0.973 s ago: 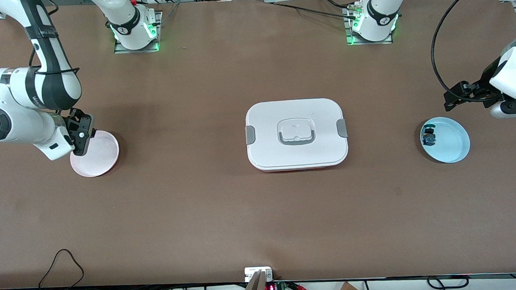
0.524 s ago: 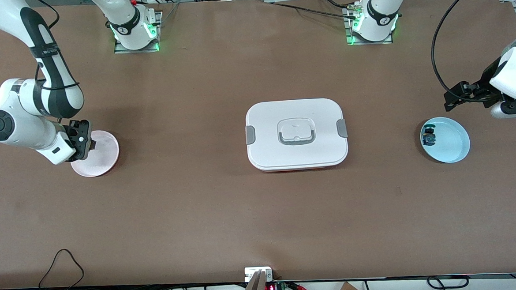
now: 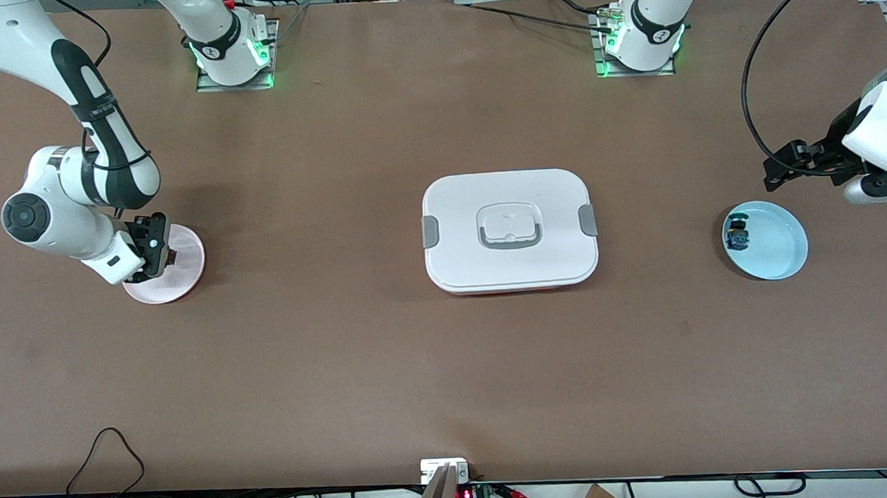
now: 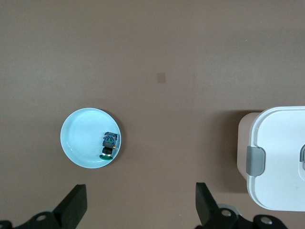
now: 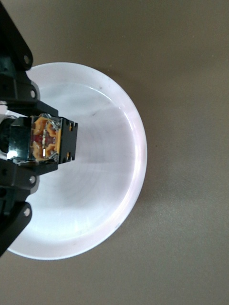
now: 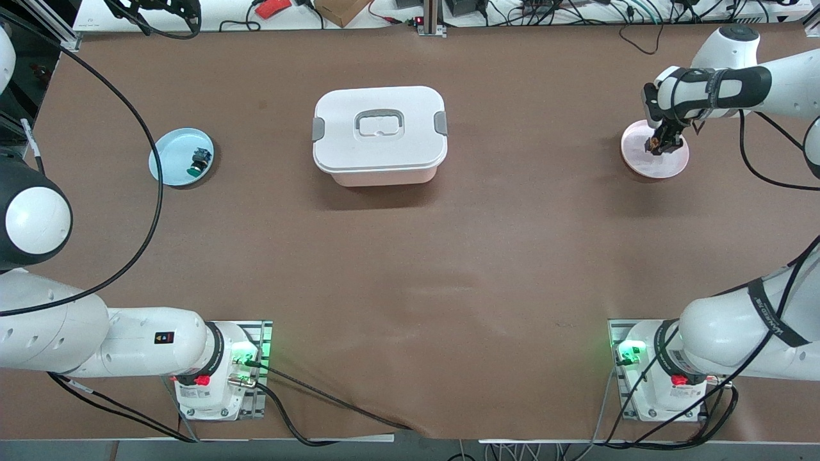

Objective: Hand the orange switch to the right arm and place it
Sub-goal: 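Lower the orange switch onto the white plate and open the right gripper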

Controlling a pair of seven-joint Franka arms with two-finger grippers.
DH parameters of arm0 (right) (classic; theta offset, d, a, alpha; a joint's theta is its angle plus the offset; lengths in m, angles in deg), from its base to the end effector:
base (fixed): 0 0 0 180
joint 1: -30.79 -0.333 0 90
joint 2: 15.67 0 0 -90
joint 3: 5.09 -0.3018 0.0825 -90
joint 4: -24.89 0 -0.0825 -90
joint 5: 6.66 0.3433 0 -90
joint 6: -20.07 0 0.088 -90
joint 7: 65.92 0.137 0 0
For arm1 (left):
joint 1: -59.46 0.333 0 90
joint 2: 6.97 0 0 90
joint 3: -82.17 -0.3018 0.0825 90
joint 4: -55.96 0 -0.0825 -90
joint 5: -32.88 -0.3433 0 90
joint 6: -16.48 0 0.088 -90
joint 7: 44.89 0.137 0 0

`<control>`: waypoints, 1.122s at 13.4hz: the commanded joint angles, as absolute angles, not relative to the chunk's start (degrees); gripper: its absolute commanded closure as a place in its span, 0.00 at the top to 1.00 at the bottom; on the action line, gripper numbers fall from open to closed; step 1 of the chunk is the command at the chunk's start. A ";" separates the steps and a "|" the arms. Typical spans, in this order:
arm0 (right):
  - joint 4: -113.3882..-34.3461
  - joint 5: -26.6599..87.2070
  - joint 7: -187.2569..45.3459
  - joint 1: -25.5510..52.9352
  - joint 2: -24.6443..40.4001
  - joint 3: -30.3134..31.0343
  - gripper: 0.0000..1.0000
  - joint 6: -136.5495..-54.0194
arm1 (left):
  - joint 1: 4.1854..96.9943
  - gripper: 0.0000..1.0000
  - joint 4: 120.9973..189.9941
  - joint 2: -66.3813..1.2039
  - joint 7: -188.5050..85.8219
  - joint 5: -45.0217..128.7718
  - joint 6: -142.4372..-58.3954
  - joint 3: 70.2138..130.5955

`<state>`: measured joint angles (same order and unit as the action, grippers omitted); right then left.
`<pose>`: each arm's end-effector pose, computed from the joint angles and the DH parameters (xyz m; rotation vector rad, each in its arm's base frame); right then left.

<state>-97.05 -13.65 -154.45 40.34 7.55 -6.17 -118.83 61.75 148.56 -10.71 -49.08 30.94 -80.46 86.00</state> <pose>0.5251 -0.0809 0.1975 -2.2755 -2.1040 0.1903 0.5417 -0.0094 0.5369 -3.1121 -0.0661 -0.0188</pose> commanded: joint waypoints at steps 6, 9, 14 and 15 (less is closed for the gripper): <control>-99.74 -14.22 -157.33 42.39 7.27 -6.76 0.99 -124.51 | 61.75 1.00 146.66 -11.45 -49.46 32.00 -79.49 85.68; -99.21 -13.43 -157.42 43.01 5.78 -6.76 1.00 -120.75 | 61.84 1.00 146.66 -11.54 -49.46 32.00 -79.49 85.68; -93.42 -10.44 -155.67 41.78 2.08 -6.93 1.00 -109.67 | 61.84 1.00 146.66 -11.45 -49.46 32.00 -79.49 85.60; -91.93 -10.00 -153.14 41.43 1.30 -6.93 1.00 -107.74 | 61.84 1.00 146.66 -11.54 -49.46 32.00 -79.49 85.59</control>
<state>-94.31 -11.11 -155.88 41.89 2.98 -6.52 -111.65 61.84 148.47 -10.72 -49.09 30.94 -80.46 85.90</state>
